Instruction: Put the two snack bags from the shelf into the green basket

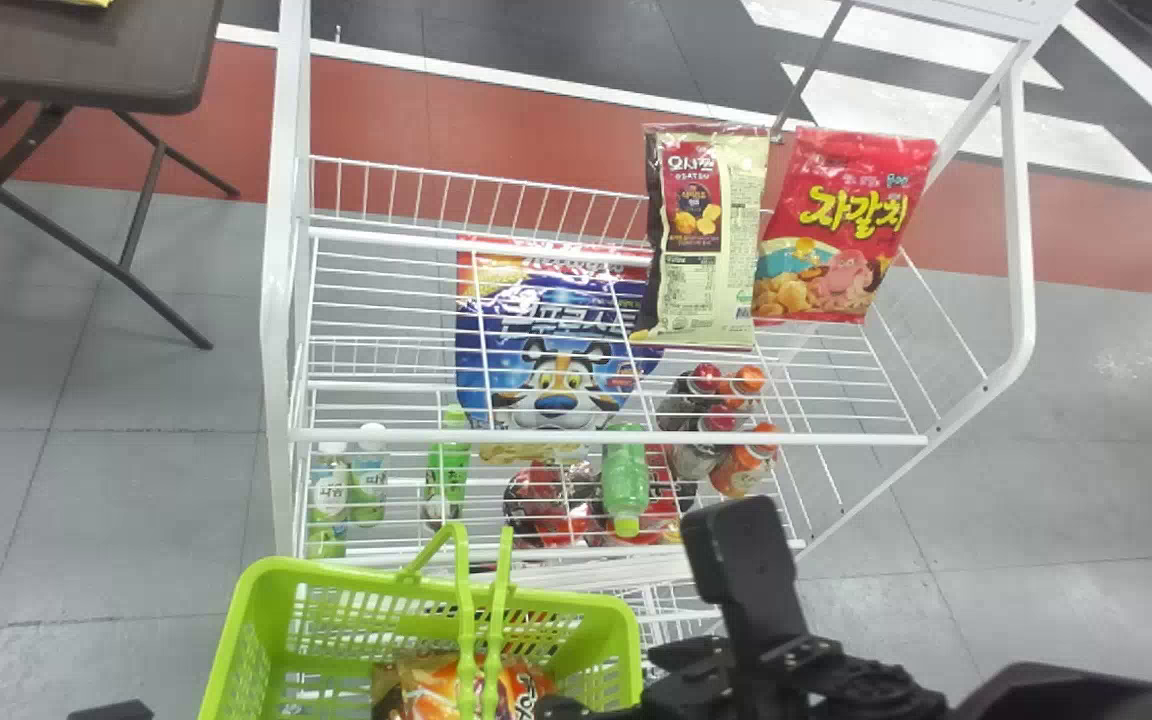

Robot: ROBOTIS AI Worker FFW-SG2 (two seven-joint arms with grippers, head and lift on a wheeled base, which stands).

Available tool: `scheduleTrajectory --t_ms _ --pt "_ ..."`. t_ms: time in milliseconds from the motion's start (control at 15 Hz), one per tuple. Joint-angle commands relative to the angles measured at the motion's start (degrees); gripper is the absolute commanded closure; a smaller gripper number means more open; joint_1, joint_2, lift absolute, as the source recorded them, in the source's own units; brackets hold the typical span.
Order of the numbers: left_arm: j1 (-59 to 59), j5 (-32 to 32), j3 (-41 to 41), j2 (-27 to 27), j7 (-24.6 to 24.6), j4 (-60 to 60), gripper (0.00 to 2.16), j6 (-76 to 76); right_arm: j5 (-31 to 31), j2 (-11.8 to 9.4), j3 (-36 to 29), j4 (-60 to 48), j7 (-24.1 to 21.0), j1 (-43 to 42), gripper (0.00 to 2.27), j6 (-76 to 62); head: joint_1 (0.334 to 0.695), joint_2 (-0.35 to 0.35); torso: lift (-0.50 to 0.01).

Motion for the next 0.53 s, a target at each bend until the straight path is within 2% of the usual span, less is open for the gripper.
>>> scheduleTrajectory --t_ms 0,267,467 --pt "0.0 0.4 0.2 -0.3 -0.1 0.8 1.9 -1.3 -0.5 1.6 -1.9 0.0 0.7 3.3 0.06 -18.2 0.695 -0.35 -0.012" --pt "0.0 0.8 0.6 -0.6 -0.2 1.8 1.9 -2.5 1.4 4.7 -1.3 9.0 6.8 3.8 0.08 -47.4 0.695 -0.35 -0.012" --pt "0.0 0.8 0.6 -0.6 -0.4 2.2 1.9 -2.9 4.1 4.9 -0.9 14.0 7.0 4.5 0.08 -59.0 0.695 -0.35 -0.012"
